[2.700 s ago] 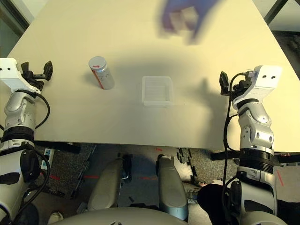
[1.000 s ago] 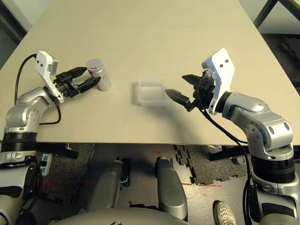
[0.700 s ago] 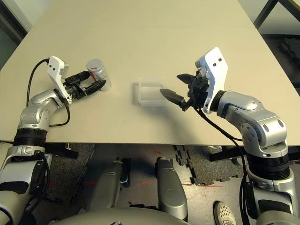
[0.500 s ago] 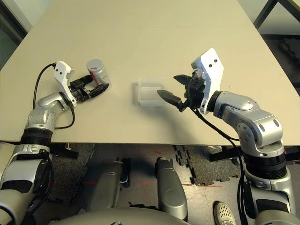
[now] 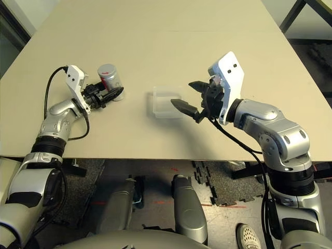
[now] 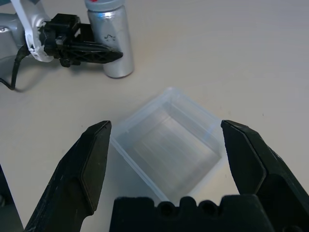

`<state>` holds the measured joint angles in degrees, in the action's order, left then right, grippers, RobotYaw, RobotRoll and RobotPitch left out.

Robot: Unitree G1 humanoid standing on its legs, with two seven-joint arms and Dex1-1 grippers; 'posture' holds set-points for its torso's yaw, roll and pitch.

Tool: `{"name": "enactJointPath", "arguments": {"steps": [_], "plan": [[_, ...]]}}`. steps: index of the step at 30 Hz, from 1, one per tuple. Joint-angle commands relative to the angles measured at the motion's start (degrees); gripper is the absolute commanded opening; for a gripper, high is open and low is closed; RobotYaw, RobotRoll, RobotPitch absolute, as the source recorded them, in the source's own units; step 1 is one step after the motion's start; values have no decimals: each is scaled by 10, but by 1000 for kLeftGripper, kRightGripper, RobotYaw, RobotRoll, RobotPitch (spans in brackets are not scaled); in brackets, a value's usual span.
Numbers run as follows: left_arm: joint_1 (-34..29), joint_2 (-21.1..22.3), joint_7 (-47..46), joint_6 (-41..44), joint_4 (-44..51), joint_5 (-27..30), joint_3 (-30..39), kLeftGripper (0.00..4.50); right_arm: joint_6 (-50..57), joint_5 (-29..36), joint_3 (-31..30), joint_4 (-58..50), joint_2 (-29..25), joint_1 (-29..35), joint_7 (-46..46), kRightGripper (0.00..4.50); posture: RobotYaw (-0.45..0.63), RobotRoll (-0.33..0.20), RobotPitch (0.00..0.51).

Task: Pour the medicine from the bottle into the box.

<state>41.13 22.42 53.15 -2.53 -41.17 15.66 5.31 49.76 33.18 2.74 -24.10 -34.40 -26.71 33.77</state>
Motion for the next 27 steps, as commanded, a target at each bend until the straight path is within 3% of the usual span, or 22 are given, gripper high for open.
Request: {"name": "enactJointPath", "arguments": {"steps": [1,13,27], "plan": [[13,-10,16,9,25,-1,-14,2589,-9,-9,-20,10,14,-23,-3,4500,-172,0,167],[49,-54,7,61,93,-14,-67,2589,-43,-85,-83,100,117,-135,-58,4500,-157,0,162],[49,-88,23,86,138,-15,-113,2589,-82,-132,-89,141,153,-167,-58,4500,-173,0,160]]}}
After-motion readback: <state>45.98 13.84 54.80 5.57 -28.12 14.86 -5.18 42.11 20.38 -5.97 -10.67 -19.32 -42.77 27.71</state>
